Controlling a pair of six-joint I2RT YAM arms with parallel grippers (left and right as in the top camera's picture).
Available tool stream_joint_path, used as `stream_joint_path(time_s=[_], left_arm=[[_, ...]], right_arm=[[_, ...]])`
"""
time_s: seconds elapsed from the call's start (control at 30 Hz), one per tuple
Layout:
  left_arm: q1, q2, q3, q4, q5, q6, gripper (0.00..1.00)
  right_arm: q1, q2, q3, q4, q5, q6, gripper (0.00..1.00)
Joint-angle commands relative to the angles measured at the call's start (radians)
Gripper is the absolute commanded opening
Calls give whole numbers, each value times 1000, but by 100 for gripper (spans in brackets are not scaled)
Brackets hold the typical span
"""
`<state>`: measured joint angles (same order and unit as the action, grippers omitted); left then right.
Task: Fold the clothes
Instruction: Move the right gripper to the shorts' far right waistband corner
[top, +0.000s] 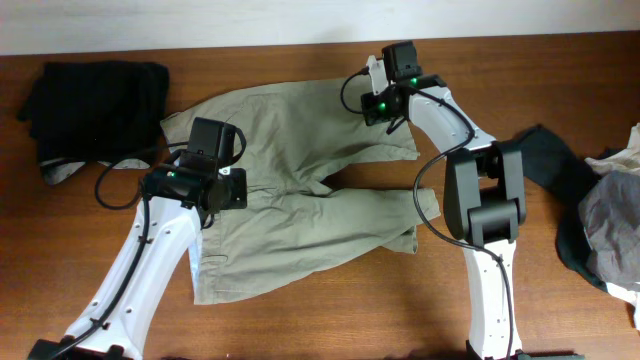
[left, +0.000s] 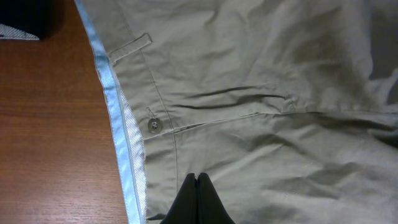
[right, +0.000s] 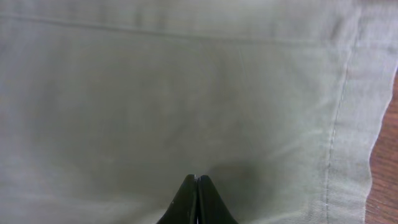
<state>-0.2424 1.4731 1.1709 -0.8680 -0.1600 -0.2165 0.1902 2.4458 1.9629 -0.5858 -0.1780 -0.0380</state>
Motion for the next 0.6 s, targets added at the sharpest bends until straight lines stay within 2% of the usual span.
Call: stream_joint_path(time_s=[0.0,0.27,0.43,0.57], left_arm=[[1,-17,18,8,7,32,0],[1,-17,18,45,7,58,1],[2,-17,18,56,7,80,1],[2,-17,18,71,7,81,1]], right_arm=[[-14,26,19,-11,50,-6,4],[-121,54,19,-129,185,54,4],[-197,54,19,-167,190,54,4],[-205,51,26,-172,192,53,4]])
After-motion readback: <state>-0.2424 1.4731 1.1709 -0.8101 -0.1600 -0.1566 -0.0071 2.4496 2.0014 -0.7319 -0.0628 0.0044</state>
